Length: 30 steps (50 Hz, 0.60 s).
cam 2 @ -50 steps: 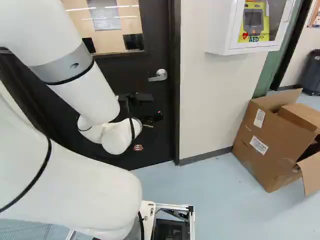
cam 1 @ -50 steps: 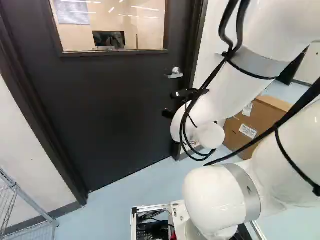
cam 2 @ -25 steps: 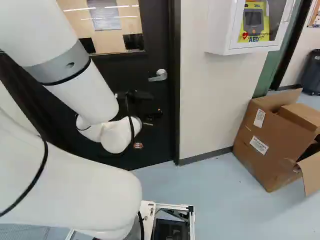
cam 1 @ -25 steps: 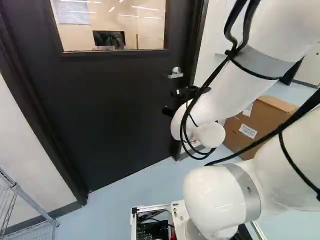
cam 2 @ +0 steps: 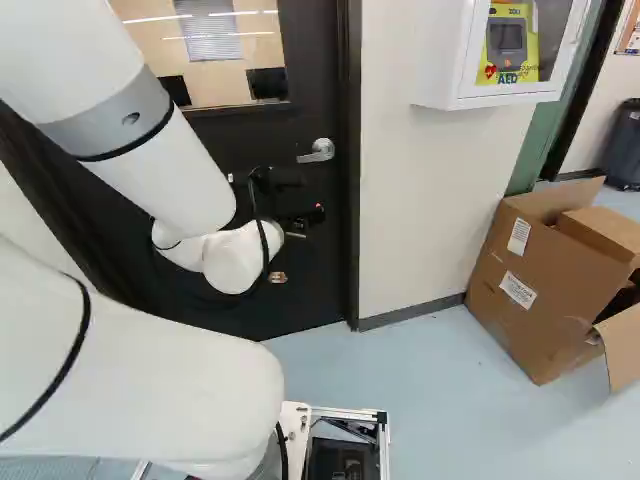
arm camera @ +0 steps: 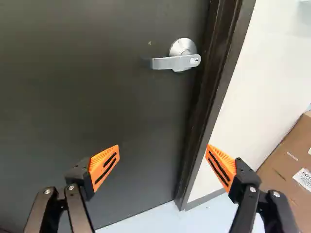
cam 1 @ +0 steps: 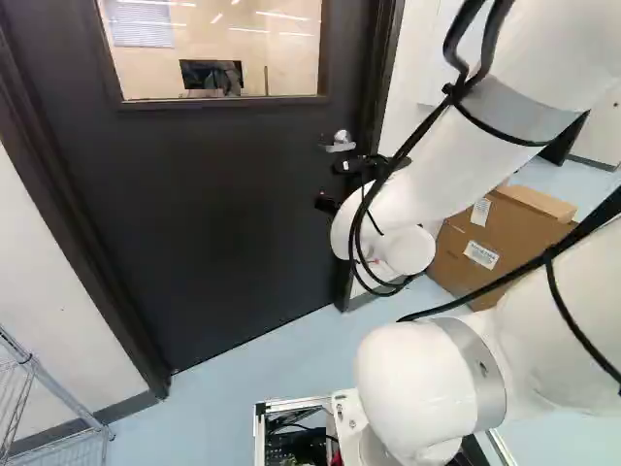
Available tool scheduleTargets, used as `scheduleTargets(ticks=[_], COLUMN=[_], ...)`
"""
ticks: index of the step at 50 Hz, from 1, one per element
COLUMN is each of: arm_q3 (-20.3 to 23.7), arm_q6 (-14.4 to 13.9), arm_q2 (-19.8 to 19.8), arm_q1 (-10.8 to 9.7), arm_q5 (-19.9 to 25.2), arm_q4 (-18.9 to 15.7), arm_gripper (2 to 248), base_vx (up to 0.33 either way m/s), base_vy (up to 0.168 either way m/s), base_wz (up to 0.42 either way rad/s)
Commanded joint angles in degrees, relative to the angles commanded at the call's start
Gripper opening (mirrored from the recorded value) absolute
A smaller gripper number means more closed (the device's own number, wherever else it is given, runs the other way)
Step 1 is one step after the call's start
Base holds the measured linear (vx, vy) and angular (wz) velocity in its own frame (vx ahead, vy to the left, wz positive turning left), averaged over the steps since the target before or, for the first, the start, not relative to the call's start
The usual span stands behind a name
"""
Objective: Open the door and move inside
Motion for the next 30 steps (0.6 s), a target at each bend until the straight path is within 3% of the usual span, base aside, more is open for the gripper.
scheduleTargets(ticks=[30], arm_q3=[-5.7], arm_q6=[0.0], arm_q2=[-1.9], arm_q1=[0.0], arm_q5=[0.0], arm_q4=[0.0], arm_gripper=[247], base_vx=[0.0], base_vy=[0.0], base_wz=[0.0])
